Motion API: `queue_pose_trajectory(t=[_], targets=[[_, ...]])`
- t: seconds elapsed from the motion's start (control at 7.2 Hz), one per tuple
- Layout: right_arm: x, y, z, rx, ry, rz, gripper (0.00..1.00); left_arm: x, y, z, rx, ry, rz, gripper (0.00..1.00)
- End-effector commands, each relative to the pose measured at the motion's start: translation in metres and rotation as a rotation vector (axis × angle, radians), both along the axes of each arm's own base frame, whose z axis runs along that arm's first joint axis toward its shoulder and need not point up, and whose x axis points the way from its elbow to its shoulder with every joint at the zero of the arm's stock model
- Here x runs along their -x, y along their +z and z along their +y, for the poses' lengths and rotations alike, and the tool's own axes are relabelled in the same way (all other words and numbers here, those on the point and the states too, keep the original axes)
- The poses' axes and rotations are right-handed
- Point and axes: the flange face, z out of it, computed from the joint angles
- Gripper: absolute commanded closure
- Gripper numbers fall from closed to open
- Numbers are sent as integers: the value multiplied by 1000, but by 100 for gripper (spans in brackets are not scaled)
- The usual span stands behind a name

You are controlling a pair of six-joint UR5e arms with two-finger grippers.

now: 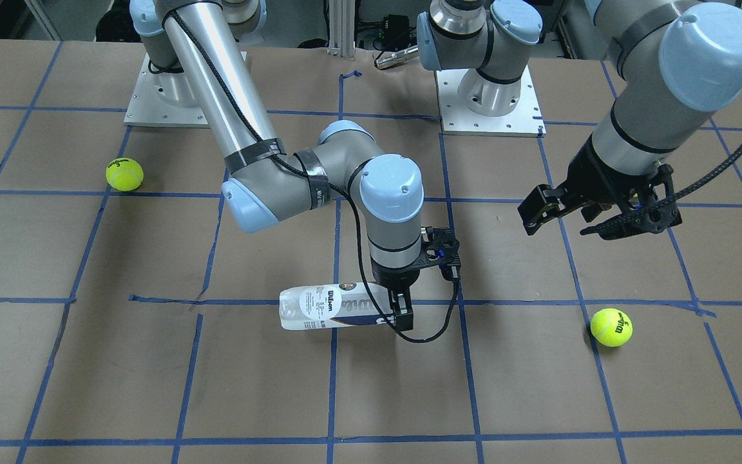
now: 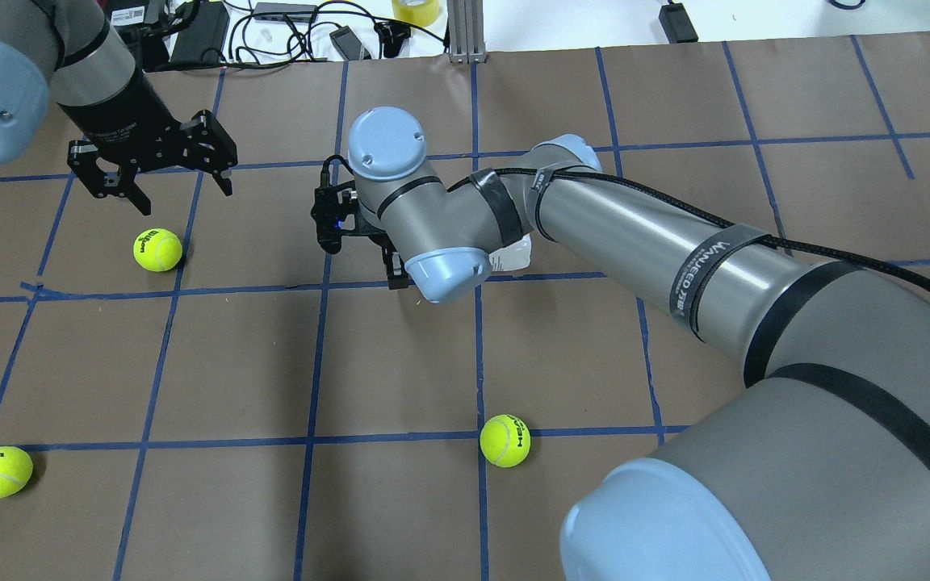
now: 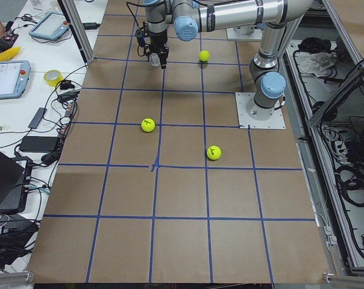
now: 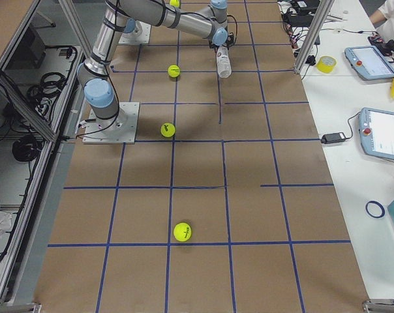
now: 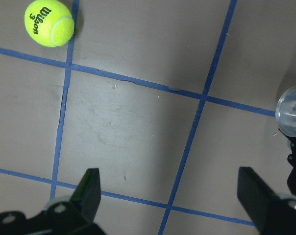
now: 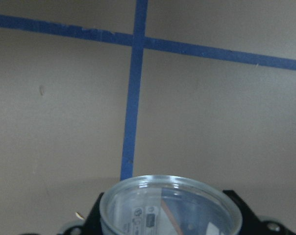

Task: Lift up tennis ball bucket
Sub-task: 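Carry the can with the right gripper toward the table centre, tilting it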

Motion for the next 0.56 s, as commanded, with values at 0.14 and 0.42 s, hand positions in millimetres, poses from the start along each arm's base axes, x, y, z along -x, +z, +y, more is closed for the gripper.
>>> queue_pose_trajectory(t=[0.14,0.42], targets=[[-12,-1,8,-40,-41,-66,0,-10,-4,-1,-8,0,-1,0],[-3,14,-5,-15,-47,-78,0,-10,-5,-2,-9,-14,3,0]])
